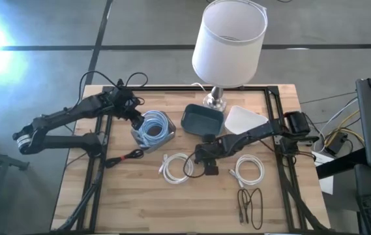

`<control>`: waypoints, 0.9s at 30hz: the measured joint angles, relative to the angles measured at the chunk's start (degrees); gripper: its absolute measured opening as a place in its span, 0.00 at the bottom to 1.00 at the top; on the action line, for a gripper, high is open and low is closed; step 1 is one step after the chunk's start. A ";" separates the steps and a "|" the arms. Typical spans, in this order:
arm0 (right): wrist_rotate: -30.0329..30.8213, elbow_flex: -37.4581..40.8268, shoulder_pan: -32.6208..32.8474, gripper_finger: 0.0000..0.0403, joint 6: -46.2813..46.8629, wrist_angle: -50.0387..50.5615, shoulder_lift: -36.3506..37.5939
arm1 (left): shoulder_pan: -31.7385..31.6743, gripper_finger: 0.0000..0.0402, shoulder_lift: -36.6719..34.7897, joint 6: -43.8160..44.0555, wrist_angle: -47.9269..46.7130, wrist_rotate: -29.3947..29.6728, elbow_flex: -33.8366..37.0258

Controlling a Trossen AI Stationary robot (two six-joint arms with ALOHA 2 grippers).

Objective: Pick & Place USB Port
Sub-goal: Put the top right black USB cable into the blue bin

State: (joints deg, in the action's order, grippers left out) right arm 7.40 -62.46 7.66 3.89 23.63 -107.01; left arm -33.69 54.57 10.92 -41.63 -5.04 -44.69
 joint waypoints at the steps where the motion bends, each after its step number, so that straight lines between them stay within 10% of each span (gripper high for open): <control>1: -0.01 0.00 0.00 0.42 0.00 0.05 -0.08 | 0.00 0.38 0.00 0.00 0.18 -0.02 0.00; 16: -6.13 -0.31 0.04 0.06 0.19 0.61 0.16 | 0.00 0.38 0.00 -0.02 1.10 -0.02 0.02; 27: -5.76 -9.40 0.03 0.08 -2.11 9.00 3.68 | 0.00 0.38 0.02 -0.02 1.32 -0.02 0.02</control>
State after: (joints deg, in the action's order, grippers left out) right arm 1.64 -71.85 7.69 1.77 32.63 -103.33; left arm -33.69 54.59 10.90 -40.31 -5.05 -44.66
